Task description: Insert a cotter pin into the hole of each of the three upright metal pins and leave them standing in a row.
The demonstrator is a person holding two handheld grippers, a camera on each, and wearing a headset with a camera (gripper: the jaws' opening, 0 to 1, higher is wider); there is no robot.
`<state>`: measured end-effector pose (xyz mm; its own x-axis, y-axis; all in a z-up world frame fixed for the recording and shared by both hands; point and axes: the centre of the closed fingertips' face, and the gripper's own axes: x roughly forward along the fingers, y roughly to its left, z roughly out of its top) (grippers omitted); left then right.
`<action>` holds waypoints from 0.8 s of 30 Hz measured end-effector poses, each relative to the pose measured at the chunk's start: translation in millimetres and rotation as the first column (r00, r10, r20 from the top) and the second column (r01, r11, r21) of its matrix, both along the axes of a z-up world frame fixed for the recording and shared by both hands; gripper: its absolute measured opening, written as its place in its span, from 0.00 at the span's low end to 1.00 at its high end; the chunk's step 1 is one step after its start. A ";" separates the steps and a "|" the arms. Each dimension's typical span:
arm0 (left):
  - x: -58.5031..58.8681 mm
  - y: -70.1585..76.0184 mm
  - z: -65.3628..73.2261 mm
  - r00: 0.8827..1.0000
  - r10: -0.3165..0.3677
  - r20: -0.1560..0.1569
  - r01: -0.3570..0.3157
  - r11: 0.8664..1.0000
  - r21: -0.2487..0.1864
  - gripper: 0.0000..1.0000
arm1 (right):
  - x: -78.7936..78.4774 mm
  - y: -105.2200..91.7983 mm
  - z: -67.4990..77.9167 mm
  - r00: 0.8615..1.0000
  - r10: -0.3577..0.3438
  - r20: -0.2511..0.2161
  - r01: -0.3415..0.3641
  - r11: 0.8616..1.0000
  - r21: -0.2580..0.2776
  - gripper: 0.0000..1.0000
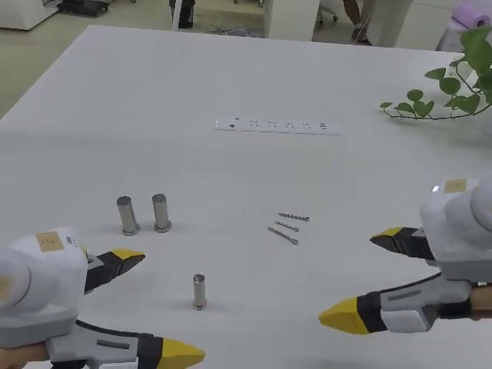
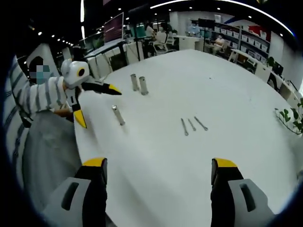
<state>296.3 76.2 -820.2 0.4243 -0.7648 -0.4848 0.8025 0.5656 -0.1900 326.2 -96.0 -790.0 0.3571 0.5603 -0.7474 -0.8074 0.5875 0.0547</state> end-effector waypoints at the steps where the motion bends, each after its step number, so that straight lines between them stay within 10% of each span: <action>1: -0.6 -0.4 0.4 1.000 -0.002 0.000 0.002 1.000 -0.001 0.99 | 2.6 2.5 0.5 1.000 0.015 0.003 -0.015 1.000 -0.004 0.91; 24: -7.1 -4.6 1.2 0.999 0.018 -0.027 -0.018 1.000 -0.023 0.95 | 59.3 23.6 -30.5 0.979 0.185 -0.082 -0.190 0.980 -0.059 0.68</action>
<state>289.2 71.6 -818.9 0.4252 -0.7683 -0.4785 0.7866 0.5752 -0.2246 385.5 -72.4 -820.4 0.1913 0.5605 -0.8057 -0.8985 0.4304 0.0861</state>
